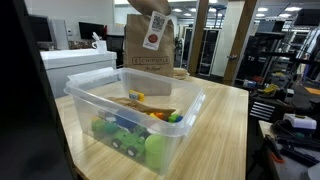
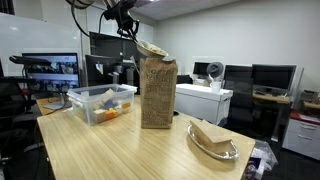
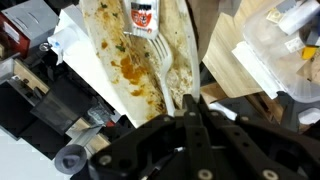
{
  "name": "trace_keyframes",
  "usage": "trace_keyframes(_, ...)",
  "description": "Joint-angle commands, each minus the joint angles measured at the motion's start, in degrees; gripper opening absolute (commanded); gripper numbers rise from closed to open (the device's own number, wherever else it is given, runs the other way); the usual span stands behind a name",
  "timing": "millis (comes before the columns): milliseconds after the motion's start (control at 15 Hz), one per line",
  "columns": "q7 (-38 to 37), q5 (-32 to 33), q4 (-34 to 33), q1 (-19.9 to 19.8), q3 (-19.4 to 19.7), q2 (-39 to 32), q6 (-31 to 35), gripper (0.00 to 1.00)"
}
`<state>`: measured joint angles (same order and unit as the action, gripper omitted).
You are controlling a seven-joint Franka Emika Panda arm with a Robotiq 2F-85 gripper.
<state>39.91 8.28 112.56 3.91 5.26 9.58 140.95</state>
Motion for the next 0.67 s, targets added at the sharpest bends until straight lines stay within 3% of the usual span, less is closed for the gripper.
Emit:
trace_keyframes(0, 7.41, -9.83, -4.06, 0.02, 1.02, -3.17, -1.25, 0.02)
trace_keyframes(200, 12.66, -18.88, -5.03, -0.41, 1.52, -4.35, -1.71, 0.02)
trace_keyframes(267, 16.21, -24.75, -5.17, -0.6, 1.9, -4.74, -1.48, 0.02)
trace_keyframes(600, 19.73, -40.97, -2.16, -3.14, 4.23, -2.75, -4.04, 0.02)
